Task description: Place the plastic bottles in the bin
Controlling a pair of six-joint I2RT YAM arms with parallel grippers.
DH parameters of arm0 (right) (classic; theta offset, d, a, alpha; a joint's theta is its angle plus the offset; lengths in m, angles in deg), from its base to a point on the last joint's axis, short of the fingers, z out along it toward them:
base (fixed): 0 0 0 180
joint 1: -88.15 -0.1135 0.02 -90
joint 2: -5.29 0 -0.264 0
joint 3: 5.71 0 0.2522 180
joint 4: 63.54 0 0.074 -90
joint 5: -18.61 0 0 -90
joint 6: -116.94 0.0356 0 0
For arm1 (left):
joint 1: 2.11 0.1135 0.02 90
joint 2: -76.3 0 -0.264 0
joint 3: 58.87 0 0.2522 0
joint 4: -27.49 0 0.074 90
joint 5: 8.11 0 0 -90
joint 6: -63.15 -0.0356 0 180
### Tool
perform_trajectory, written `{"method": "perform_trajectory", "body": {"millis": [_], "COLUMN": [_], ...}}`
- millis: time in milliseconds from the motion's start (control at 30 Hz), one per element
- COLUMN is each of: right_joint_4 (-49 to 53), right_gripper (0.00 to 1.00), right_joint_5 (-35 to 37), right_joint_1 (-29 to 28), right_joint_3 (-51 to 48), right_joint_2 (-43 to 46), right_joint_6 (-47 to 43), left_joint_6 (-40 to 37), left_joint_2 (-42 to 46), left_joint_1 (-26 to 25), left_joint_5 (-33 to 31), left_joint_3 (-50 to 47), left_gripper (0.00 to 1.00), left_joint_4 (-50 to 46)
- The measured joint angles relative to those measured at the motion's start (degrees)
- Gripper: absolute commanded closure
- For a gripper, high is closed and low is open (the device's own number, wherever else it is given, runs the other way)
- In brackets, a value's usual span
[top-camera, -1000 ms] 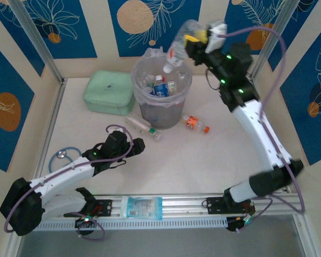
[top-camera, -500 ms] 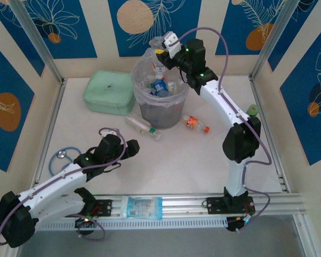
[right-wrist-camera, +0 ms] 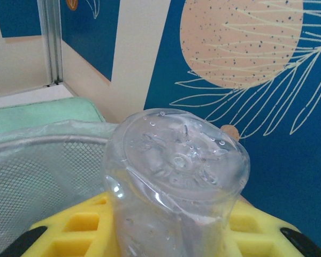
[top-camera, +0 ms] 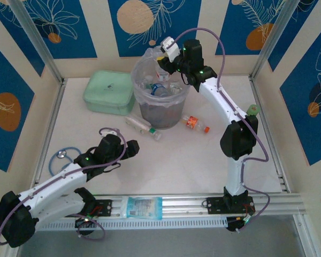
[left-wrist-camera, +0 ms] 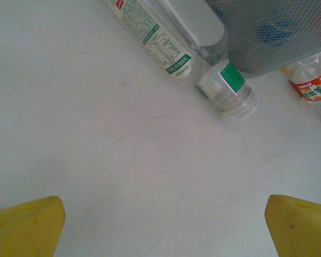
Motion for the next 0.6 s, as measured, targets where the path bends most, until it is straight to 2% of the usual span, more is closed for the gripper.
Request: {"method": "perform_trajectory", "body": {"millis": [167,367,600], "right_joint_4": [3.37,4.22,3.02], "right_gripper": [0.83,0.83,0.82], "right_joint_5": [0.37,1.25,9.84], "right_joint_1": [0.0,-0.26,-3.15], "right_joint_3": [3.89,3.89,0.28], "right_joint_2": [-2.21,-2.38,0.13], "right_joint_6": [1.01,1.77,-0.31], "left_joint_6": [0.0,0.0,-0.02], "left_joint_2": [0.0,0.0,0.0], "left_joint_1": [0.07,0.09,0.09], "left_joint_5": [0.0,0.0,0.0], "left_joint_3": [0.0,0.0,0.0], "left_gripper": [0.04,0.04,0.04], "left_joint_4": [-0.09,-0.11,-0.61]}}
